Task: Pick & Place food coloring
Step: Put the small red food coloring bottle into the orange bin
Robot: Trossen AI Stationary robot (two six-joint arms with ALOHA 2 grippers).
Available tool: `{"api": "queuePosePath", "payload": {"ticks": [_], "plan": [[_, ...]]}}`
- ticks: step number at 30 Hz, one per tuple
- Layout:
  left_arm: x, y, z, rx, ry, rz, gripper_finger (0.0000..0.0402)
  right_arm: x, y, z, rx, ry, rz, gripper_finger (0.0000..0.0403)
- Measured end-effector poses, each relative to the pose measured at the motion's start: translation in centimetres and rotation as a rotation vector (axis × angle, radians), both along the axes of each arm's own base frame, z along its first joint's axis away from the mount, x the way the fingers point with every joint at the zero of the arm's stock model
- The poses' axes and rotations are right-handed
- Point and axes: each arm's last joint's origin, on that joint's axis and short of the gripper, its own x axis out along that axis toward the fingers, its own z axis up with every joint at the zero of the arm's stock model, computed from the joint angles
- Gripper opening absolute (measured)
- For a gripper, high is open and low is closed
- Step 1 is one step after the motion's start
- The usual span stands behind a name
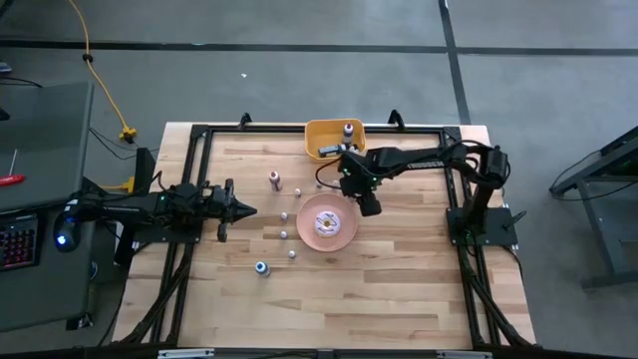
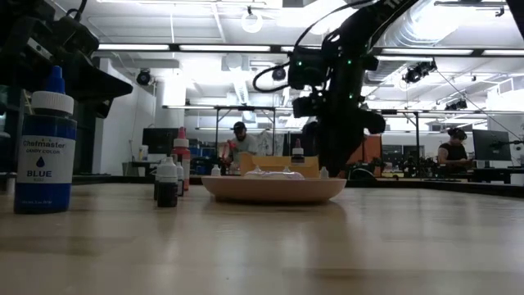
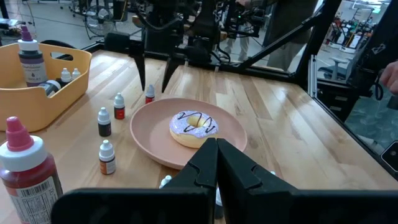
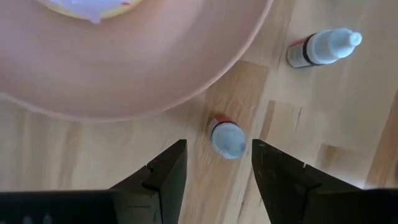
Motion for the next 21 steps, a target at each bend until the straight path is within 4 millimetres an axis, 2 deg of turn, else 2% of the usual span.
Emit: {"api": "queuePosePath", "payload": {"ticks": [11,21], "plan": [[0.0,0.0,0.01,0.0,0.0,0.0,0.0001,0.2,-0.1,-0.11,-0.01,-0.007,-0.018,0.0167],[0.0,0.0,0.0,0.0,0.0,0.0,0.0001,0.26,-0.13,-0.09,-0.005,-0.014,-0.056,0.0118]]}}
